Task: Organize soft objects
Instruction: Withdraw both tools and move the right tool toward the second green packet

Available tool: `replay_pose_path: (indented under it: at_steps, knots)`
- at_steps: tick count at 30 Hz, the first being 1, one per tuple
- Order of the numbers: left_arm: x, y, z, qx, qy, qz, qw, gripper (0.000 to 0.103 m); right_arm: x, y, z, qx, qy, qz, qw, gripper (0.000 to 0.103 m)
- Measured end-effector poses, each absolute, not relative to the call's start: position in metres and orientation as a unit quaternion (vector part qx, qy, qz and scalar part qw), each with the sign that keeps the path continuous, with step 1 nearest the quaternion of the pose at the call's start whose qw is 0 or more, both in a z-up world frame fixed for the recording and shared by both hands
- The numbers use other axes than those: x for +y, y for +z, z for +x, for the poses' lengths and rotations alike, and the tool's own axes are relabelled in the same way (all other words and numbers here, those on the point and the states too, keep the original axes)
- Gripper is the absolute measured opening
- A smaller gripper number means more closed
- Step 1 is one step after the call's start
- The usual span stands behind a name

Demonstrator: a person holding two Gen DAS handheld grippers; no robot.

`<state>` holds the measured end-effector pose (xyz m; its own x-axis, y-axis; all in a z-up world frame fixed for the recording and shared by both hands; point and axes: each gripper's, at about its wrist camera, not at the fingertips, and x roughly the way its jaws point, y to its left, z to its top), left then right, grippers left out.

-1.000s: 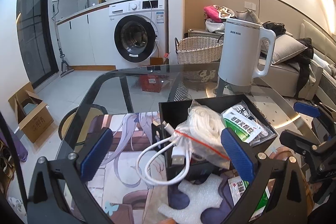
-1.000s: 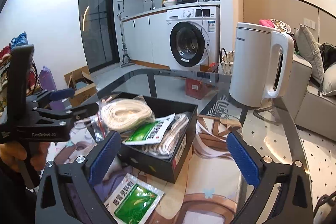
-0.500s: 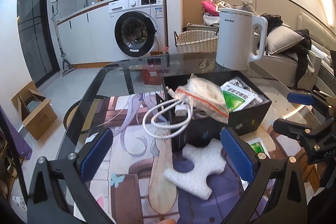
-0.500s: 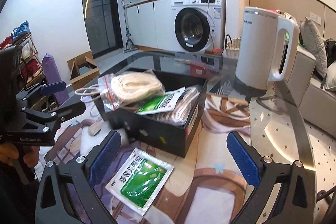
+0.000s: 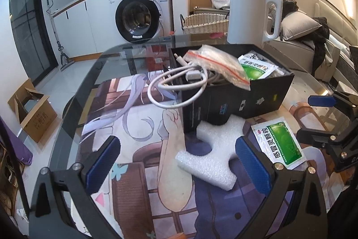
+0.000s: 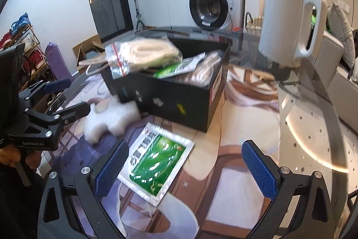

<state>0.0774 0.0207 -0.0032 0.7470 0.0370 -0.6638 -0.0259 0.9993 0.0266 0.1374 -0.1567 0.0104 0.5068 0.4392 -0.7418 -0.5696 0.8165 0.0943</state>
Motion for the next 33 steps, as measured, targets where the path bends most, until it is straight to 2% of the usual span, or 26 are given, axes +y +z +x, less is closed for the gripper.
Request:
replay_pose_path:
  at_steps: [33]
  knots:
    - [0.009,-0.020,0.090,0.386,0.009,0.027,0.922,0.103,-0.119,-0.020,0.121,0.454,0.310,-0.143,0.823,0.102]
